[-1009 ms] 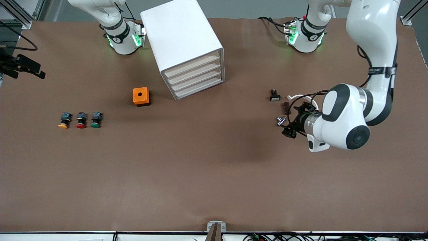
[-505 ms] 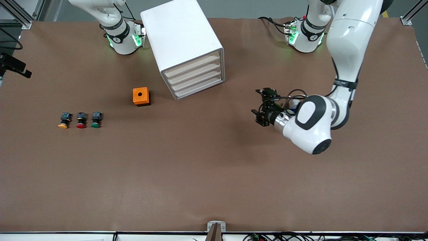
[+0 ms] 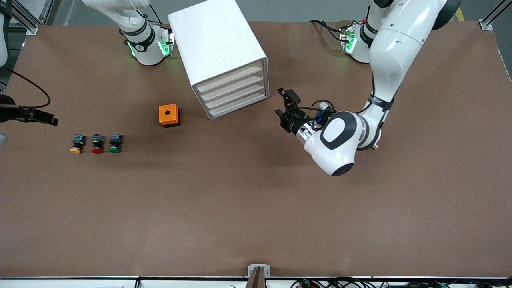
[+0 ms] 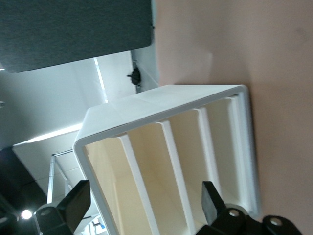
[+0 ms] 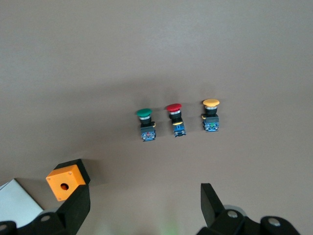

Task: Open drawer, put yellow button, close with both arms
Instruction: 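Grasp the drawer front with the left gripper while the right gripper reaches out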

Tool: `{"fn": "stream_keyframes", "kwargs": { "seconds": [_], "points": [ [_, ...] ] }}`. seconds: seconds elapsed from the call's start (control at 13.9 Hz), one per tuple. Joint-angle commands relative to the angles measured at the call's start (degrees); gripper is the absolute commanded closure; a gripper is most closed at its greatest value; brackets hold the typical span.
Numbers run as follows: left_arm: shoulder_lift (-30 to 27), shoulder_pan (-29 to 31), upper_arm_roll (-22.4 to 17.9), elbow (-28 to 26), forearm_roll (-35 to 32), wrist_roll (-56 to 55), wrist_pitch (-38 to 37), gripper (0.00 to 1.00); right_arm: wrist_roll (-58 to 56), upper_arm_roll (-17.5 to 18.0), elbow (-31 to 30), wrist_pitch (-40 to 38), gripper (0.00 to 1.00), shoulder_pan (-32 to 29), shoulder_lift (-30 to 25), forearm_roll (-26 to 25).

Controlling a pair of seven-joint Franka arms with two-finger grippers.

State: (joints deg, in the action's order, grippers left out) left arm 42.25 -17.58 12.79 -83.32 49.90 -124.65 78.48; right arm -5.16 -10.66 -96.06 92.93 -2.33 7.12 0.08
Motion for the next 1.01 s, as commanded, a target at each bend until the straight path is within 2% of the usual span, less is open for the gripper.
{"fn": "stream_keyframes", "kwargs": {
  "seconds": [0.0, 0.29, 0.65, 0.79, 0.94],
  "points": [
    [1.86, -1.40, 0.04, 0.79, 3.79, -1.91, -1.23, 0.22, -0.90, 0.46, 0.36, 2.77, 0.00, -1.54, 1.49, -1.57],
    [3.27, -3.33, 0.04, -0.61, 5.99, -4.11, -1.75, 0.23, -0.90, 0.46, -5.96, 14.26, 0.00, -3.82, 5.00, -2.45],
    [3.89, -6.14, 0.04, -1.67, 10.21, -4.82, -2.46, 0.24, -5.27, 0.55, -23.88, 39.21, 0.00, -8.65, 5.88, -2.45],
    [3.89, -7.37, 0.04, -1.67, 10.83, -4.73, -2.37, 0.24, -10.02, 0.64, -25.84, 44.96, 0.00, -12.42, 8.86, -2.19],
    [4.32, -9.04, -0.05, -1.76, 10.83, -4.73, -2.37, 0.24, -12.06, 0.64, -25.84, 46.55, 0.00, -14.19, 10.80, -1.75]
  ]
}}
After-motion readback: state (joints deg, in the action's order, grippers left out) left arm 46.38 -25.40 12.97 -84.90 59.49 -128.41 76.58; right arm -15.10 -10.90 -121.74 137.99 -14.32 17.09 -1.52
